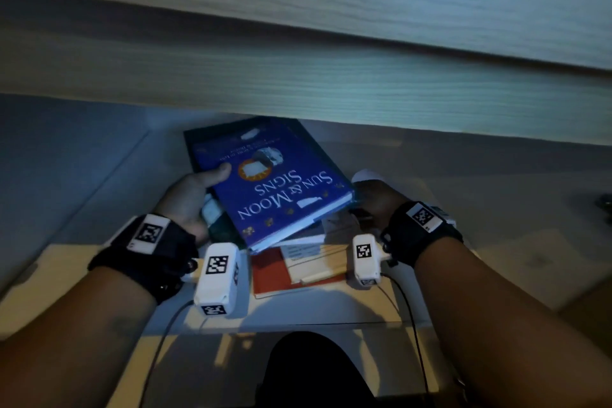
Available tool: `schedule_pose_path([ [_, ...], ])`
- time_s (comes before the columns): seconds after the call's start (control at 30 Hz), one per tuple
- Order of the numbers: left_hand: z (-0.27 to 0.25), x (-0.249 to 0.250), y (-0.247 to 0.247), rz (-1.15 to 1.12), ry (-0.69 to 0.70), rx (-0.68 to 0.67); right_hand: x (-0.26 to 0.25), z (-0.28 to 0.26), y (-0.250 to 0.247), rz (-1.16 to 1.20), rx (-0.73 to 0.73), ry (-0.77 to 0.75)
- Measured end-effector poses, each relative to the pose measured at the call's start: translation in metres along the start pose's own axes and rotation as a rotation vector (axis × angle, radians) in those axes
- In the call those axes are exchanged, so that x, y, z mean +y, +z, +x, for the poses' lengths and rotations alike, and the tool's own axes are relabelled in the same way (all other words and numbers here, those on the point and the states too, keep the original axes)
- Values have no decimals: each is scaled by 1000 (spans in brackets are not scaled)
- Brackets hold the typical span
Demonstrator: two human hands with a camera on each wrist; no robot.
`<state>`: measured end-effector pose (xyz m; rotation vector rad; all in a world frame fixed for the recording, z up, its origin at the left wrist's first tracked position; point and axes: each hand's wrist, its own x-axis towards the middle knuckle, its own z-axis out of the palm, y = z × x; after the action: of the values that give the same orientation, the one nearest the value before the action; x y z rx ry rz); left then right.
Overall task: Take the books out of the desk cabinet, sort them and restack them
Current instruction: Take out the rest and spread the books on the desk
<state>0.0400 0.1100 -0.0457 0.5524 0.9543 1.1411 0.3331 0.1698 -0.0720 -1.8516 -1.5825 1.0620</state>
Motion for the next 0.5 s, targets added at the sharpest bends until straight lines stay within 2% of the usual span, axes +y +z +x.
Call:
schedule_pose_path([
  [0.07,5,-23,7,108,-14,22,-1,-6,-8,139,0,-5],
  [0.13,16,-41,9,324,8,90,1,-12,-18,328,20,94],
  [0.17,23,-48,7,465,39,105,4,-9,-23,299,66,115],
  [0.27,31,-51,7,934,173,95,15,-1,-43,-42,198,89],
  [0.37,32,-49,1,1430,142,93,39,-1,-54,-255,187,180],
  [0.43,33,-48,-3,1476,126,114,51,-3,-53,-216,191,219],
  [0.5,36,-47,-5,1371,113,157,59,-3,-49,-65,182,240],
])
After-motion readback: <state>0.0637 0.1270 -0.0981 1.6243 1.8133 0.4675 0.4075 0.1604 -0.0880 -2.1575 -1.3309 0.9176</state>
